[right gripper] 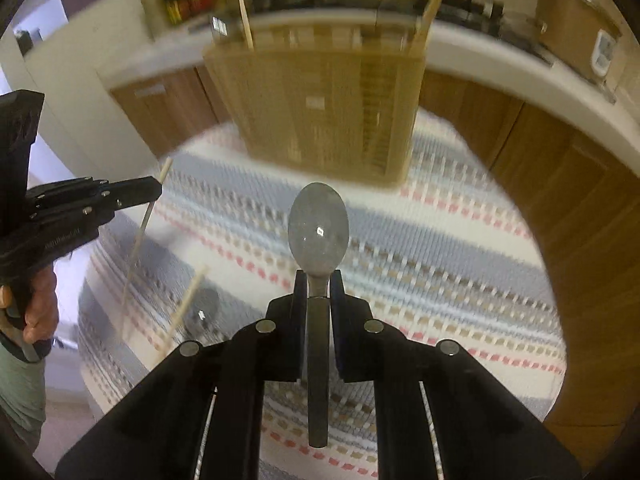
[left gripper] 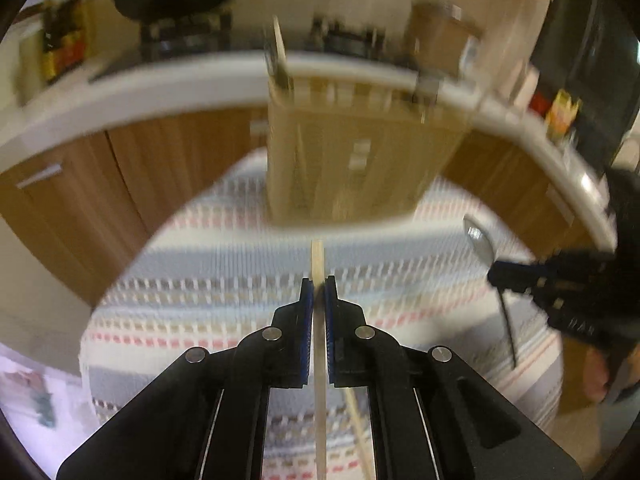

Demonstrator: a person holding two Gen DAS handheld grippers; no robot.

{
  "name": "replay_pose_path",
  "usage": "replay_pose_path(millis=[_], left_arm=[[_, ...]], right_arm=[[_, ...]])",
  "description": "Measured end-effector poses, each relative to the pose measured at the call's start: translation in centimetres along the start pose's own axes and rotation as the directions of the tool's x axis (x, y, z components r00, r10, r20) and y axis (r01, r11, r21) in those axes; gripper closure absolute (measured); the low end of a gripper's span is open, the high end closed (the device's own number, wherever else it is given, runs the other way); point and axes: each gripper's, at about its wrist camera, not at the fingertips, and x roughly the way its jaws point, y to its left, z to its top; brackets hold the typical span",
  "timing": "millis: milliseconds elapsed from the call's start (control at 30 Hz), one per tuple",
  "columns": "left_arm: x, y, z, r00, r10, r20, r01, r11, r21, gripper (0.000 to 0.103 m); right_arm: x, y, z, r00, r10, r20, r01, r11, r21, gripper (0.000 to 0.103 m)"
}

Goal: Organize utensils
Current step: 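Lift the held chopstick and black spoon and carry them over the caddy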

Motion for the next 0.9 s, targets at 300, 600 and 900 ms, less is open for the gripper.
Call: replay_pose_path(millis=[300,600,900], left_arm=[[-7.6,-0.1,6.4,0.93,-0.015,0.367,0.034,0.998,-0.047,0.1],[-11.4,-3.2,11.4,0.782,-0.008,0.623,0.029,0.999,-0.023,0.1],[-8.2,-2.3,14.7,0.711,0.057,0.7,-0.014,0.998,-0.067,0.1]], right_arm=[[-4.2,-0.2,3.7,0.974,0.01,0.226,-0.013,1.0,0.01,0.094],[-6.3,-1.5,9.6,0.898,-0.014,0.441,-0.021,0.997,0.073,0.094],[-5.1,-3.5,13.1,0.822,-0.099,0.561,0.026,0.99,0.137,0.094]])
